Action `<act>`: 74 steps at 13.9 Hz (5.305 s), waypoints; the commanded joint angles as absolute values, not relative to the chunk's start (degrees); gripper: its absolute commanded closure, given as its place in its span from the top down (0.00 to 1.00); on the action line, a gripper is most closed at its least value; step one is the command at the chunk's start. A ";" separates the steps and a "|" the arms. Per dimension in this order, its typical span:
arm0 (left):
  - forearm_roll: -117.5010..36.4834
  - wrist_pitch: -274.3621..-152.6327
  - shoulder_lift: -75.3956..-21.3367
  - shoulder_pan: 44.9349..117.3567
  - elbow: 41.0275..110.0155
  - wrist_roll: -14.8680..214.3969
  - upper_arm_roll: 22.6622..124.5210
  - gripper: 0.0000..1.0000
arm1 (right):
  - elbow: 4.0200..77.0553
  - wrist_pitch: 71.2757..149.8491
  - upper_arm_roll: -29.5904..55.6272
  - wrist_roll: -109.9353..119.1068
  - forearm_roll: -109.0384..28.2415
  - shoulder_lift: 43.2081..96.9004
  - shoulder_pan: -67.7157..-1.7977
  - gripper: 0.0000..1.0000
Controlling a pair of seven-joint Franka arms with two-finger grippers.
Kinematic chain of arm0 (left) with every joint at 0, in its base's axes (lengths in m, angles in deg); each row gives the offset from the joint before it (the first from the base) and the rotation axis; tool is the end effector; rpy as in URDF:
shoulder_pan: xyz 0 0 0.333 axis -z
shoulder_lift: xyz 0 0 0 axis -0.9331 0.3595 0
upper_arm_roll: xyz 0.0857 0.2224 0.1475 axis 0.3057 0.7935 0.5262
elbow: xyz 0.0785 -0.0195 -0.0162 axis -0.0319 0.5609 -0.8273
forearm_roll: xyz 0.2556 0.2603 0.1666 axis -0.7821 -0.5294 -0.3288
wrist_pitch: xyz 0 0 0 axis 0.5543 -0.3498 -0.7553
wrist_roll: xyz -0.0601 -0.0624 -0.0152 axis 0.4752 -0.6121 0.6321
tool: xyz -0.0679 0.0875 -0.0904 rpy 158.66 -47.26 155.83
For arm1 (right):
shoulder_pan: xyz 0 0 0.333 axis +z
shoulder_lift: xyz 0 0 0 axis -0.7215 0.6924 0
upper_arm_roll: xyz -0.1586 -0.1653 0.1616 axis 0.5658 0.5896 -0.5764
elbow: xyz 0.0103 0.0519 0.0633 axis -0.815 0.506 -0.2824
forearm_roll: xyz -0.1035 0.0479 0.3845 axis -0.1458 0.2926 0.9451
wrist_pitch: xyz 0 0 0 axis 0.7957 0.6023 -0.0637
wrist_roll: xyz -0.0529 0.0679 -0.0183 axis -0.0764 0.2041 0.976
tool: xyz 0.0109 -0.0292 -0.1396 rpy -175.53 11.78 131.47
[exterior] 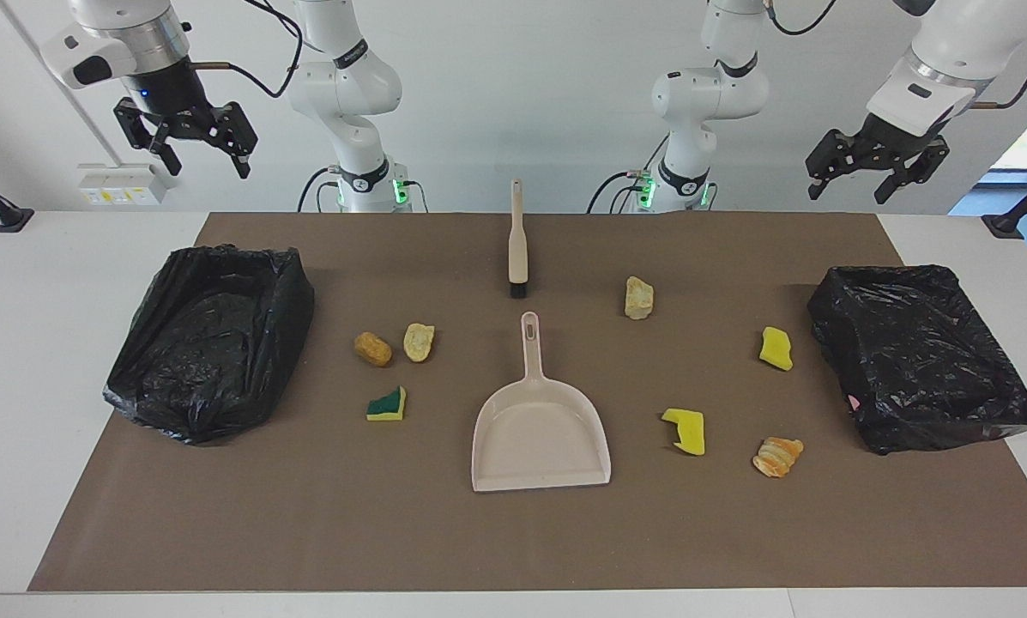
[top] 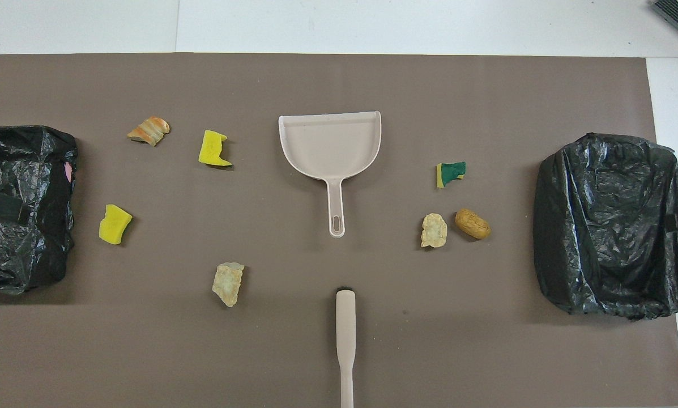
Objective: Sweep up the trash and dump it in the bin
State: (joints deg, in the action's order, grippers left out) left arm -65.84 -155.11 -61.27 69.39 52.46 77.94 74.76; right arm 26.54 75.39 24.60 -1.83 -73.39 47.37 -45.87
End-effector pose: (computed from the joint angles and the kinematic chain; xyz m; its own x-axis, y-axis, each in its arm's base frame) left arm 0.5267 -0.0215 0.5985 0.9870 -0.1508 -0.0561 -0.1509 -0.9886 0.0029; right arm 0.5091 -0.0451 0.6145 0.9989 -0.0471 -0.0010 -0.0470 -0.9984 0.0316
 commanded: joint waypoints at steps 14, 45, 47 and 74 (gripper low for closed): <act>-65.73 -154.22 -62.82 69.90 53.69 78.78 73.11 1.00 | 27.58 75.85 23.91 0.01 -72.66 45.93 -46.62 1.00; -56.94 -204.57 -66.17 117.80 103.17 138.02 59.66 1.00 | 23.89 99.12 20.92 -32.49 -56.15 77.03 -24.57 1.00; -56.94 -205.36 -64.85 117.88 103.17 138.11 59.66 1.00 | 23.80 102.72 20.83 -36.97 -55.70 79.31 -21.15 1.00; -63.01 -175.15 -73.36 91.51 101.59 118.42 60.45 0.00 | 23.87 96.51 19.25 -1.55 -58.15 75.82 -23.86 0.00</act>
State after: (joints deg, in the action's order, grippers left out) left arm -62.38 -178.37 -69.99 91.69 100.21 119.00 61.48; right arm 20.96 98.76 19.97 -12.63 -58.77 79.41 -22.38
